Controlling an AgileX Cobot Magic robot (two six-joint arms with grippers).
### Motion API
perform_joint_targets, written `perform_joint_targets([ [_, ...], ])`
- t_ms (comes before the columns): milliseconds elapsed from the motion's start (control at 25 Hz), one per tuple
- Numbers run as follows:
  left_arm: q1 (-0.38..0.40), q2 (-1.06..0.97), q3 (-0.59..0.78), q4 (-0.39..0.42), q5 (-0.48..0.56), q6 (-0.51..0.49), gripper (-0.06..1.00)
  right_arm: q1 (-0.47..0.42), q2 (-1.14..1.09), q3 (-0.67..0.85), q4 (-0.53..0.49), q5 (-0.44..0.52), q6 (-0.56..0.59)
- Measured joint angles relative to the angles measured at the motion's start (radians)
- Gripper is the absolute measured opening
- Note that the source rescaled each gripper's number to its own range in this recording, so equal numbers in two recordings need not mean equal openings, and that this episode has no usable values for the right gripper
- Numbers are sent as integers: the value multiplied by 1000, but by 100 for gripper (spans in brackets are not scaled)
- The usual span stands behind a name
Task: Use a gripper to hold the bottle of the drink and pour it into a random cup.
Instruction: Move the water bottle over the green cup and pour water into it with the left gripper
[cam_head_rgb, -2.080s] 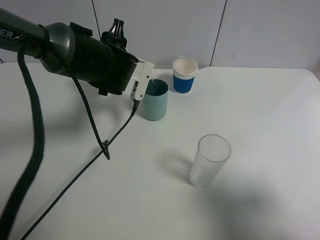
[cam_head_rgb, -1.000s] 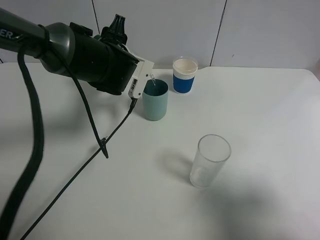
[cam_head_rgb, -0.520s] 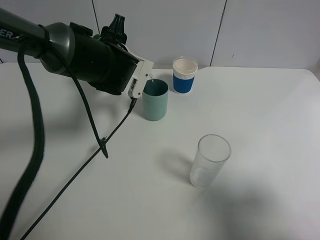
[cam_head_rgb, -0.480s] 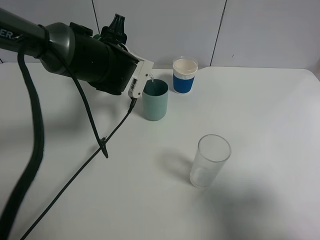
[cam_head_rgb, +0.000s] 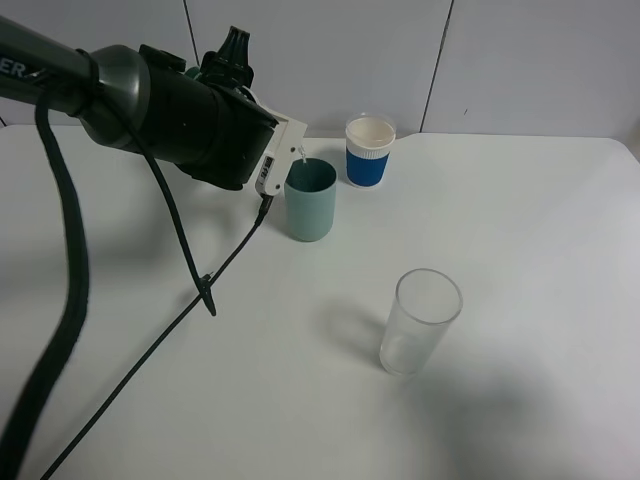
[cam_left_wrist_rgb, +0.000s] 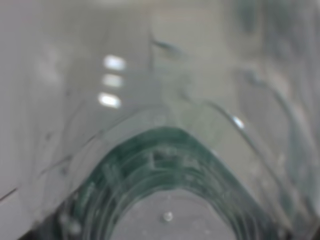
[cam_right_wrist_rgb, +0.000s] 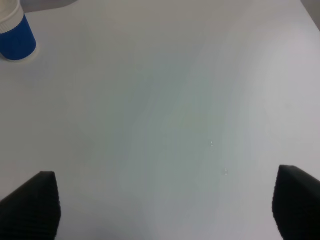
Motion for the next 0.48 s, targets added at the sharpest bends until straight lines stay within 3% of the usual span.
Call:
perform_joint_targets([
  [480, 0, 0, 0, 0, -1, 1, 0, 0, 0, 0, 0, 0, 0],
])
